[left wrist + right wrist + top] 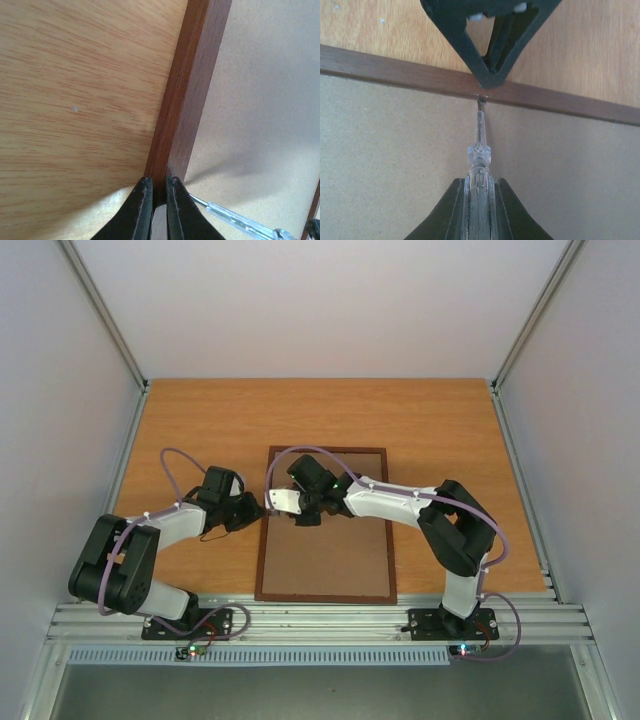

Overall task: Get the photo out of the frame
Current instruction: Release the photo frame item from the photo frame.

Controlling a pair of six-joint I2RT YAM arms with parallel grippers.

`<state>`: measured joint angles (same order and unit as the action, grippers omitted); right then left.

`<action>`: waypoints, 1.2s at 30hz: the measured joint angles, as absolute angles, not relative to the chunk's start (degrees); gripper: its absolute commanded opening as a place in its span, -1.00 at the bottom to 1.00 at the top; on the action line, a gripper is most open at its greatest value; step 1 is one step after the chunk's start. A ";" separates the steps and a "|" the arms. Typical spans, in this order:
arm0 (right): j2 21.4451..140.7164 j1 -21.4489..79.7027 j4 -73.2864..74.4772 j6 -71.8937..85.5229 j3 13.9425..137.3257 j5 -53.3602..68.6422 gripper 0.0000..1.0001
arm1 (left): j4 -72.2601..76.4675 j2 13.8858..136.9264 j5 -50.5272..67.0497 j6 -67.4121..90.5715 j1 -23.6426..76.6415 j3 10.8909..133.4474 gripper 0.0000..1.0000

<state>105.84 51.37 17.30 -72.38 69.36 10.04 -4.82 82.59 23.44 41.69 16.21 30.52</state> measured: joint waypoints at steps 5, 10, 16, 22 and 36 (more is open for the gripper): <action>107.00 52.21 19.46 -73.84 72.93 11.05 -0.98 | -4.60 82.59 23.14 41.65 16.21 30.52 -0.83; 108.68 52.84 21.54 -74.48 76.60 12.36 -0.98 | -4.60 82.59 23.07 41.56 16.27 30.52 -0.83; 109.86 53.56 23.29 -74.65 79.07 12.10 -0.98 | -4.38 82.52 22.11 41.56 16.97 30.52 -0.84; 110.80 53.91 25.36 -74.70 81.32 11.60 -0.98 | -3.92 82.24 20.40 41.65 18.00 30.41 -0.84; 111.15 54.81 28.91 -74.74 83.42 11.55 -0.98 | -5.26 78.94 17.80 41.74 19.55 28.64 -0.82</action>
